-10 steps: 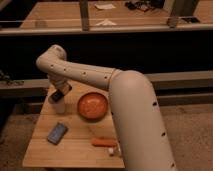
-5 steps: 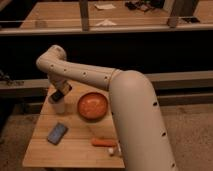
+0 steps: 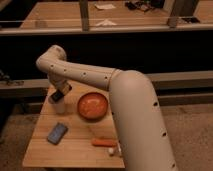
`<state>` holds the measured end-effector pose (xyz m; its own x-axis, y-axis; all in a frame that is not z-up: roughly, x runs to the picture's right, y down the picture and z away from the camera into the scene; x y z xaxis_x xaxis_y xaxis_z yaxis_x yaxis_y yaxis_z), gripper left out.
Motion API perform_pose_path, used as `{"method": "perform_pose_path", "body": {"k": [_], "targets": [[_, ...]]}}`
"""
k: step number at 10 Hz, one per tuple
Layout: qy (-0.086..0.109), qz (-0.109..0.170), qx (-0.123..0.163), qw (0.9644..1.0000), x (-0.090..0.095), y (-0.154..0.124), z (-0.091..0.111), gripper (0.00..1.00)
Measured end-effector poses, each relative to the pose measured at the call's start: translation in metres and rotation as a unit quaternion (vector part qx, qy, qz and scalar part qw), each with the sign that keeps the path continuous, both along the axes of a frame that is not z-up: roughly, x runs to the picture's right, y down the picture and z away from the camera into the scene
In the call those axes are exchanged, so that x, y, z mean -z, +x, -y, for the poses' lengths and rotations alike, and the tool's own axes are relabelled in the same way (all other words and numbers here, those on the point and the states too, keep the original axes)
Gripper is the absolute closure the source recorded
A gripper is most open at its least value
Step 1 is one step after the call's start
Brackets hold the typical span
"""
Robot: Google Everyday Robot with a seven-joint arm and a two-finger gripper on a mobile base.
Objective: Place the eraser in the ceramic cup
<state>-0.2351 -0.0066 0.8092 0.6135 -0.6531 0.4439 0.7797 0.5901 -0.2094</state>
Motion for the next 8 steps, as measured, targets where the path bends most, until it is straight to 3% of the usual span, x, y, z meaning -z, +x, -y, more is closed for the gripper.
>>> {"method": "perform_pose_path", "body": {"k": [8], "targets": [[0.005, 0.003, 0.001, 1.0000, 0.0013, -0.0005, 0.0015, 0.88]]}}
